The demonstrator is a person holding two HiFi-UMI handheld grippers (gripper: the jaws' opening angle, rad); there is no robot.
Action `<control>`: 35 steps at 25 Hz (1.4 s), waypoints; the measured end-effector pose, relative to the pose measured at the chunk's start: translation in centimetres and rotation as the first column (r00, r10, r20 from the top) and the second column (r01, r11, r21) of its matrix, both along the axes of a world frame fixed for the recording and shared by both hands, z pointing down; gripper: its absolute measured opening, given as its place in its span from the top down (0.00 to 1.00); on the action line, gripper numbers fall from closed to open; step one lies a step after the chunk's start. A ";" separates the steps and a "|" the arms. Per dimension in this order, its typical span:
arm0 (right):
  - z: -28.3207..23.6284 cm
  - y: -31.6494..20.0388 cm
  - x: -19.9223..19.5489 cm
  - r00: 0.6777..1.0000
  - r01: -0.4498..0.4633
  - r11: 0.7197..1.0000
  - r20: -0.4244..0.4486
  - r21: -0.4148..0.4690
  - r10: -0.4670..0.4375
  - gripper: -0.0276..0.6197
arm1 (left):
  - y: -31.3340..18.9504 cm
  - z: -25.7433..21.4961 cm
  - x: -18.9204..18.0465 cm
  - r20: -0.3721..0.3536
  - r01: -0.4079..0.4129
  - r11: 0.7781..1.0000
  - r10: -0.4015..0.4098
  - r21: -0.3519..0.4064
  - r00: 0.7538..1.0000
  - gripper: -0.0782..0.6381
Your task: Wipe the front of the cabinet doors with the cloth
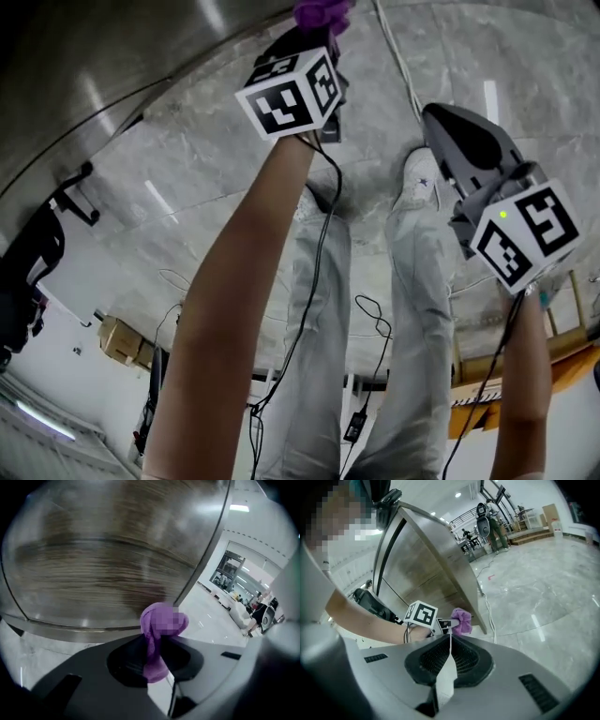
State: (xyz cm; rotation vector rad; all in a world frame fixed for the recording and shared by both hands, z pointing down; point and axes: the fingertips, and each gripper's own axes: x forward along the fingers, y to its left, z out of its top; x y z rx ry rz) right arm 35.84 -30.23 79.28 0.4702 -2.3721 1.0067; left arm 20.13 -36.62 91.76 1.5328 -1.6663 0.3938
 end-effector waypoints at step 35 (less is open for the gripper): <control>-3.2 5.6 -14.3 0.992 -0.121 0.989 -0.024 0.081 0.123 0.91 | 17.0 -1.7 -26.2 0.093 0.221 0.970 -0.212 -0.104 0.973 0.78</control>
